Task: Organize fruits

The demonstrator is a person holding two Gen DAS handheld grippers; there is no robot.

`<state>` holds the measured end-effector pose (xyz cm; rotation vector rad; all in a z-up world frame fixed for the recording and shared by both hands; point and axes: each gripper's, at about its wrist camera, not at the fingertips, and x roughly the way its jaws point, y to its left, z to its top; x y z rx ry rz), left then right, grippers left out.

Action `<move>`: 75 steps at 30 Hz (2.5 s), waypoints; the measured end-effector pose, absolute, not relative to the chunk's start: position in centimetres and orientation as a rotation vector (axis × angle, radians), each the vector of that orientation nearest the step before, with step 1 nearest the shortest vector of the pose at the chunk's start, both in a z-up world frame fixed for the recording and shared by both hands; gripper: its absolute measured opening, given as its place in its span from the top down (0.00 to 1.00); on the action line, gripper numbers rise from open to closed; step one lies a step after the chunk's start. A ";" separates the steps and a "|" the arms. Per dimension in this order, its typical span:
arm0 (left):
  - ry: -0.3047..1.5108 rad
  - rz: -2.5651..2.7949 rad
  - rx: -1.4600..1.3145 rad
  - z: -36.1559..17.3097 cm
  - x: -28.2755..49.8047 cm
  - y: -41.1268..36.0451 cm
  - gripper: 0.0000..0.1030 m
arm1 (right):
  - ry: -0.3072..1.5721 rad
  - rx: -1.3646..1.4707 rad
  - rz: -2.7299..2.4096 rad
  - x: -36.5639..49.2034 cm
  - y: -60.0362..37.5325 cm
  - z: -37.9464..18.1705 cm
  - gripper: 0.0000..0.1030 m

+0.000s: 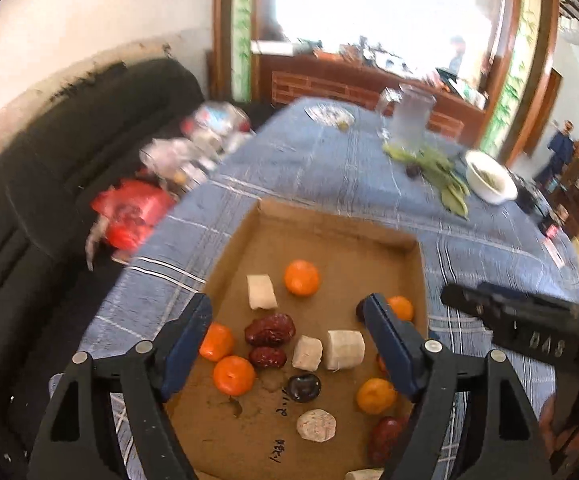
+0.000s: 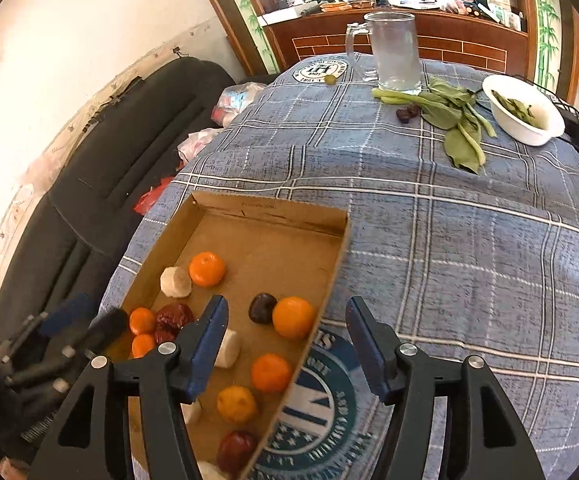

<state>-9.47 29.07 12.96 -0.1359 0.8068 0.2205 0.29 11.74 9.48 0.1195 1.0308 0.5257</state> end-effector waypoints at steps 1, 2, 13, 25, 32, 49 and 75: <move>0.789 0.242 -0.134 13.4 -10.0 28.8 0.24 | 1.026 0.114 0.534 -0.1 11.3 9.6 0.36; 0.777 0.258 -0.134 13.7 -10.2 28.6 0.23 | 1.023 0.108 0.538 -0.3 11.1 9.6 0.36; 0.384 0.652 -0.111 21.2 -18.5 27.5 0.00 | 0.988 0.065 0.640 -4.0 9.2 10.6 0.34; 0.624 0.560 -0.062 19.5 -17.8 24.8 0.00 | 0.946 0.001 0.726 -7.3 9.1 11.6 0.29; 0.866 0.513 -0.158 14.0 -16.0 24.6 0.00 | 1.010 -0.024 0.713 -8.3 8.5 9.1 0.29; 1.037 0.505 -0.170 9.6 -15.2 23.7 0.00 | 1.050 -0.113 0.732 -9.6 10.5 7.1 0.28; 1.114 0.472 -0.206 7.4 -13.6 25.6 0.00 | 1.089 -0.136 0.699 -8.9 12.6 5.6 0.26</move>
